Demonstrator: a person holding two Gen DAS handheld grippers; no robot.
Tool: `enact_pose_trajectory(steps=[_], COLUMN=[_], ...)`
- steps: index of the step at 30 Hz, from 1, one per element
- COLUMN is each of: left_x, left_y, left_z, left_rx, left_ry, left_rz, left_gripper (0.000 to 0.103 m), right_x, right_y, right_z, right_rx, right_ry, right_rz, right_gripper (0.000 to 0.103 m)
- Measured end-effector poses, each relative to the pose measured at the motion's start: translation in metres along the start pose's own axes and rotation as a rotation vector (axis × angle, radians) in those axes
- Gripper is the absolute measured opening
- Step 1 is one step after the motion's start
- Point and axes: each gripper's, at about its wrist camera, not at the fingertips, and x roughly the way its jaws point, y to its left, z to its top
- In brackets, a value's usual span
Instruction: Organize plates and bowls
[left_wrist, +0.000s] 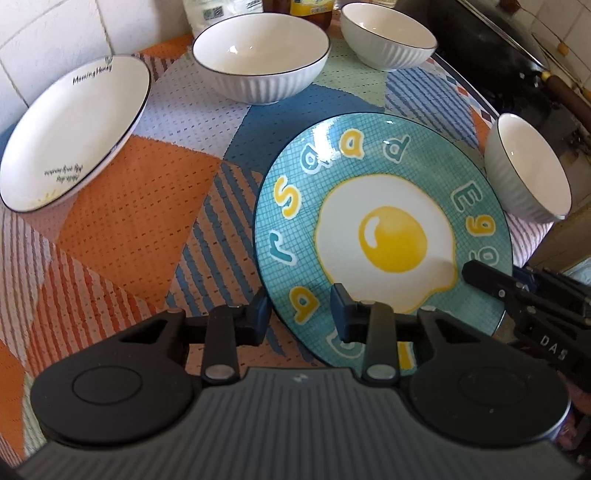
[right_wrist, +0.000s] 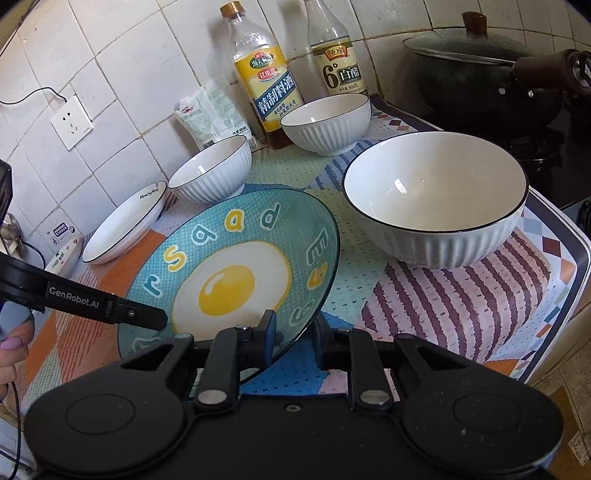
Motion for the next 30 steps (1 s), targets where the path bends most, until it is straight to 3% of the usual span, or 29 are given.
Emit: enact_pose_trajectory(steps=[9, 11, 18, 30], left_x=[0.002, 0.0, -0.018, -0.054], left_y=[0.004, 0.005, 0.008, 0.04], left_z=[0.005, 0.004, -0.006, -0.025], left_rx=[-0.039, -0.042, -0.028, -0.087], left_ry=[0.025, 0.034, 0.054, 0.002], left_rz=[-0.018, -0.023, -0.022, -0.001], left_gripper=[0.032, 0.03, 0.03, 0.03], right_x=[0.001, 0.001, -0.007, -0.015], right_y=[-0.001, -0.006, 0.001, 0.039], right_z=[0.0, 0.004, 0.008, 0.017], right_rx=[-0.012, 0.042, -0.011, -0.097], right_ry=[-0.003, 0.017, 0.052, 0.032], right_rz=[0.008, 0.024, 0.04, 0.117], right_gripper=[0.024, 0.022, 0.022, 0.023])
